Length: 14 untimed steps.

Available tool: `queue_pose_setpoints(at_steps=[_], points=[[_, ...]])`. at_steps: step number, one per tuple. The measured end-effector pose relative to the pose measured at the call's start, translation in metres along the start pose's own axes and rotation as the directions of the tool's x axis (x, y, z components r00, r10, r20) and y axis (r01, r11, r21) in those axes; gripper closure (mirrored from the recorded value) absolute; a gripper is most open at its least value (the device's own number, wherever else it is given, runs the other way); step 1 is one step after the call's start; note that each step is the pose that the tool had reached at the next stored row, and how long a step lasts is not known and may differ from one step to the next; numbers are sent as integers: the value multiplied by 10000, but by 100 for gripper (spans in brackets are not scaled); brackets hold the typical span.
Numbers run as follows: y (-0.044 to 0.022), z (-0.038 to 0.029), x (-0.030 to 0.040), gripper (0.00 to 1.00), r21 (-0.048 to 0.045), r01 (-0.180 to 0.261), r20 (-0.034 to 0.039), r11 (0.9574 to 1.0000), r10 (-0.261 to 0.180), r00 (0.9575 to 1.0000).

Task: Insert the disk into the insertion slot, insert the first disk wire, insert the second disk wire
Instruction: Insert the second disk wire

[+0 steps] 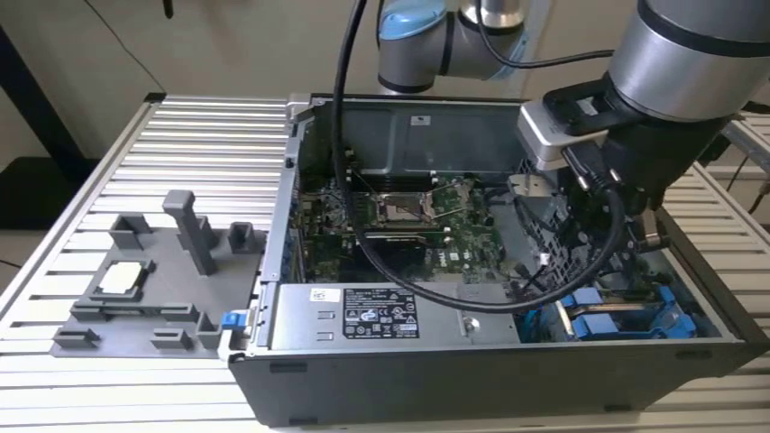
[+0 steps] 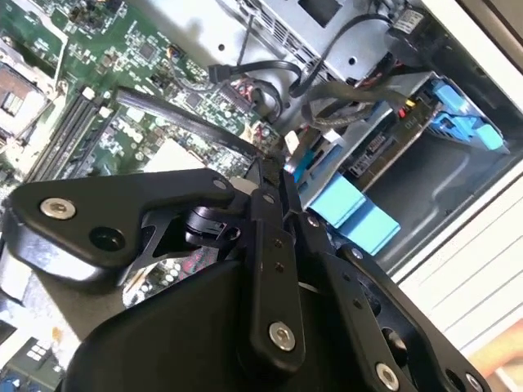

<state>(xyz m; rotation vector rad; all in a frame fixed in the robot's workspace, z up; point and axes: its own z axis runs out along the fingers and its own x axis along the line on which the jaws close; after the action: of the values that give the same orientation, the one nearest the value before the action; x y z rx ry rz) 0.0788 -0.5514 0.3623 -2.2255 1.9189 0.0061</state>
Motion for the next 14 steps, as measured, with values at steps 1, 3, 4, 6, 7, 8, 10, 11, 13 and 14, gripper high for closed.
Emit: queue_pose_setpoints(at_steps=[1, 3, 4, 6, 7, 8, 10, 11, 13, 14], points=[[3, -6, 40, 84, 1, 0, 1, 10000, 0, 10000], [4, -17, 119, 84, -12, -3, 3, 10000, 3, 10000], [-2, -24, 171, 84, -49, -9, 6, 10000, 9, 10000], [-19, -28, 227, 84, -119, -19, 17, 9999, 19, 10000], [-34, -30, 254, 84, -159, -25, 22, 9999, 26, 10000], [-49, -31, 278, 84, -195, -31, 27, 9998, 31, 10000], [-85, -32, 326, 84, -260, -41, 36, 9997, 42, 10000], [-108, -31, 347, 84, -280, -44, 38, 9996, 45, 10000], [-151, -27, 373, 84, -285, -45, 39, 9996, 46, 10000], [-169, -23, 380, 84, -285, -48, 40, 9996, 50, 10000]])
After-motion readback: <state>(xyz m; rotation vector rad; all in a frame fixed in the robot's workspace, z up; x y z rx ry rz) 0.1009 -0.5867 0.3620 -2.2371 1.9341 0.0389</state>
